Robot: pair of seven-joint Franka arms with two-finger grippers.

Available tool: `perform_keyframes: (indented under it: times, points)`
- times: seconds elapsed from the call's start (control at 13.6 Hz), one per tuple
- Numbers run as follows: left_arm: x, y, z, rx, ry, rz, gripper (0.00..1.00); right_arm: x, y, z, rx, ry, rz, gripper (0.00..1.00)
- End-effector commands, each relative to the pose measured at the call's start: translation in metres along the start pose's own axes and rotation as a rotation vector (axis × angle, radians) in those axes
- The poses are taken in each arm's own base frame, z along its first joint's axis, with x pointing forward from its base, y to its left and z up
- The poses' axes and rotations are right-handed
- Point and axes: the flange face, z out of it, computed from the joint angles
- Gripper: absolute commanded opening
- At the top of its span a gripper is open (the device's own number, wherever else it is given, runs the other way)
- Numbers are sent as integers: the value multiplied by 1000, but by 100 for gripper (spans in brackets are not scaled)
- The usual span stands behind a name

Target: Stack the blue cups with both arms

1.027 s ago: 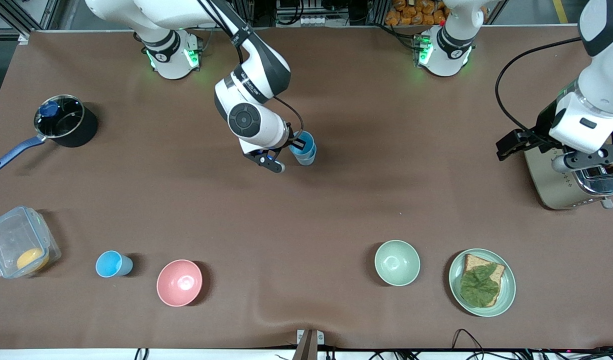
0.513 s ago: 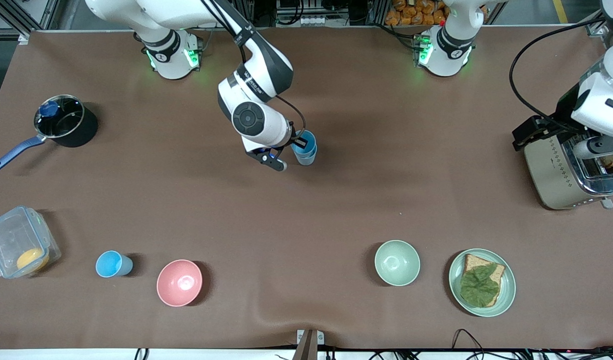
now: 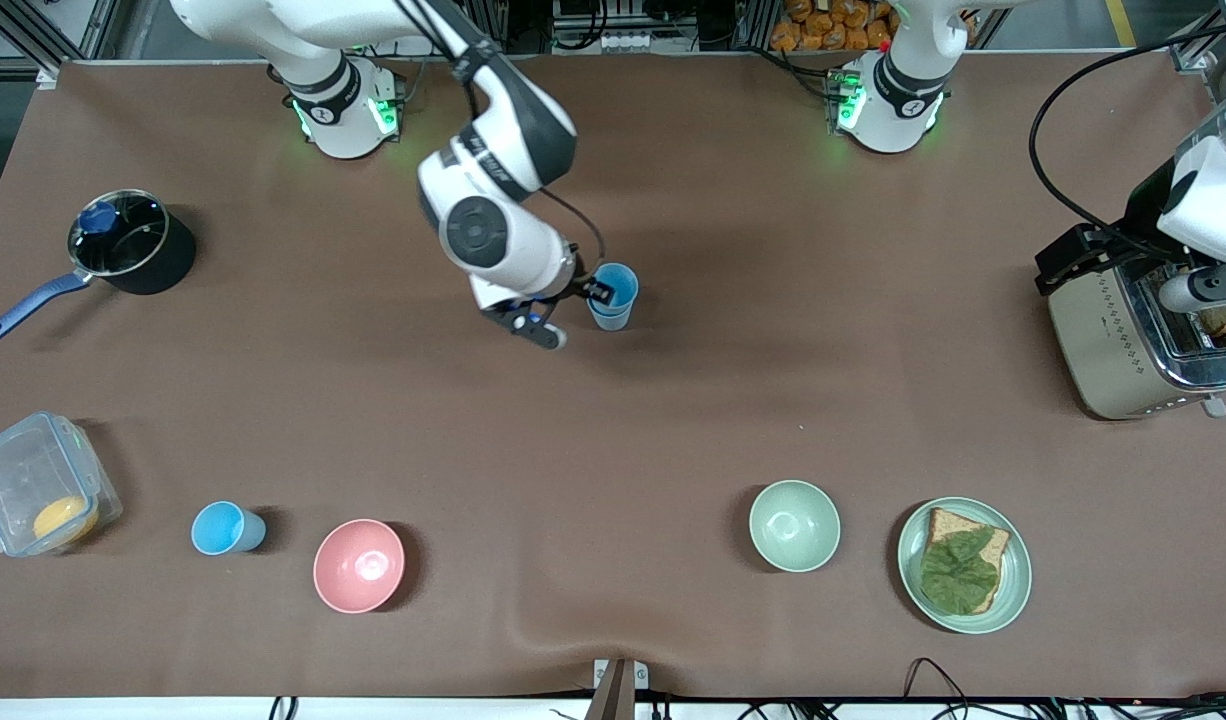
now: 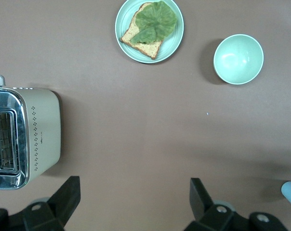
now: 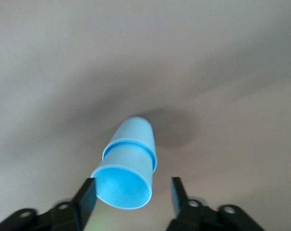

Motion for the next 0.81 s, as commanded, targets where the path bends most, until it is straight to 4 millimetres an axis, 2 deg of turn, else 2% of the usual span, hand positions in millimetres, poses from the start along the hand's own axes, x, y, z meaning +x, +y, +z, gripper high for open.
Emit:
perform_keyframes:
  times: [0.0, 0.22, 0.29, 0.37, 0.44, 0.59, 0.73]
  points:
    - [-4, 0, -6, -13, -12, 21, 100, 61, 41, -50, 29, -12, -73, 100]
    - [-4, -2, -7, -13, -12, 16, 100, 123, 102, -85, -87, 68, -189, 100]
    - [-4, -4, -6, -12, -15, 13, 100, 140, 127, -106, -128, 116, -223, 100]
    - [-5, -4, -6, -9, -25, 15, 100, 148, 145, -123, -161, 128, -258, 100]
    - [-5, -5, -5, -9, -27, 13, 100, 161, 172, -146, -174, 136, -291, 100]
    - [-6, -3, -5, -10, -27, 18, 100, 170, 217, -192, -183, 159, -375, 100]
    - [-8, 1, -5, -9, -34, 35, 100, 162, 251, -239, -211, 212, -418, 100]
